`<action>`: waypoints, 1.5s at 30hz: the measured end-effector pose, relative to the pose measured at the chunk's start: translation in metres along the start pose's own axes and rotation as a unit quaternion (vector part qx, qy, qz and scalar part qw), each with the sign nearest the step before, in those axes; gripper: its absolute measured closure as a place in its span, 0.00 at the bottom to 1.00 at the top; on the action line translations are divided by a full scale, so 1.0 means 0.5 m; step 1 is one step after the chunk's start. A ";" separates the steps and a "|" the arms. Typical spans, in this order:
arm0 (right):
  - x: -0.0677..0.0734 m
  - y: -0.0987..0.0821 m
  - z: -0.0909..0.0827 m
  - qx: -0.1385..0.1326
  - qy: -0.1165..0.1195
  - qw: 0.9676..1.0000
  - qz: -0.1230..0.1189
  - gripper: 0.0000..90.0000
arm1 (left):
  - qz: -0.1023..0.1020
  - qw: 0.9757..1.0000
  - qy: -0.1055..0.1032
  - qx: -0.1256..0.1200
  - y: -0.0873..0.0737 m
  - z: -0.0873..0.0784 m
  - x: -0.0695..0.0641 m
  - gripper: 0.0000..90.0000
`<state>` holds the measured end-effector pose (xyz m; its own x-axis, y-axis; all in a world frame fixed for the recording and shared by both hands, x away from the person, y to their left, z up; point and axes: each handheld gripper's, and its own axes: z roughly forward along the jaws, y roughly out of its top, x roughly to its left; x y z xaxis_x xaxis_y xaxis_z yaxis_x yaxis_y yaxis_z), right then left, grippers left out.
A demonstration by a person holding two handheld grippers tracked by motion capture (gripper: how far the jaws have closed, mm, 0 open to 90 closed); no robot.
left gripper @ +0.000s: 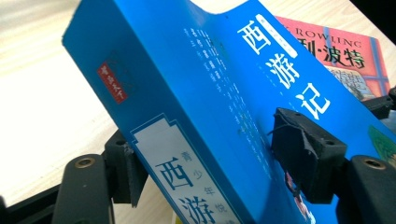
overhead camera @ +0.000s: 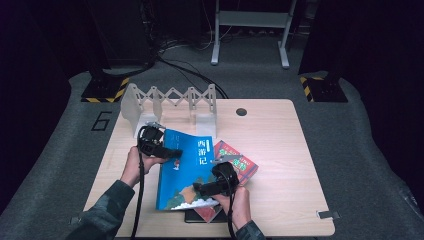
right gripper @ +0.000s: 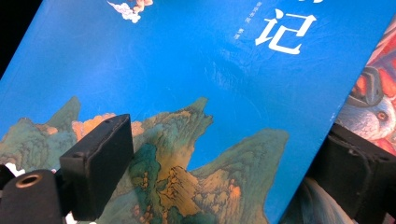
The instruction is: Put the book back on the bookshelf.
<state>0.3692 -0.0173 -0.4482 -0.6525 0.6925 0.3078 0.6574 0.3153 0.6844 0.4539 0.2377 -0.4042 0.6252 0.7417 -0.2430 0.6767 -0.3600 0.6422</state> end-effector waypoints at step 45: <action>0.002 -0.010 0.000 -0.015 0.017 1.000 -0.003 0.17 | -0.005 1.000 0.005 0.012 0.013 -0.006 0.008 0.44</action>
<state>0.3651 -0.0181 -0.4511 -0.6687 0.6682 0.3262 0.6427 0.2989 0.7054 0.4596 0.2401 -0.3986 0.6149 0.7506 -0.2419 0.6916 -0.3659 0.6227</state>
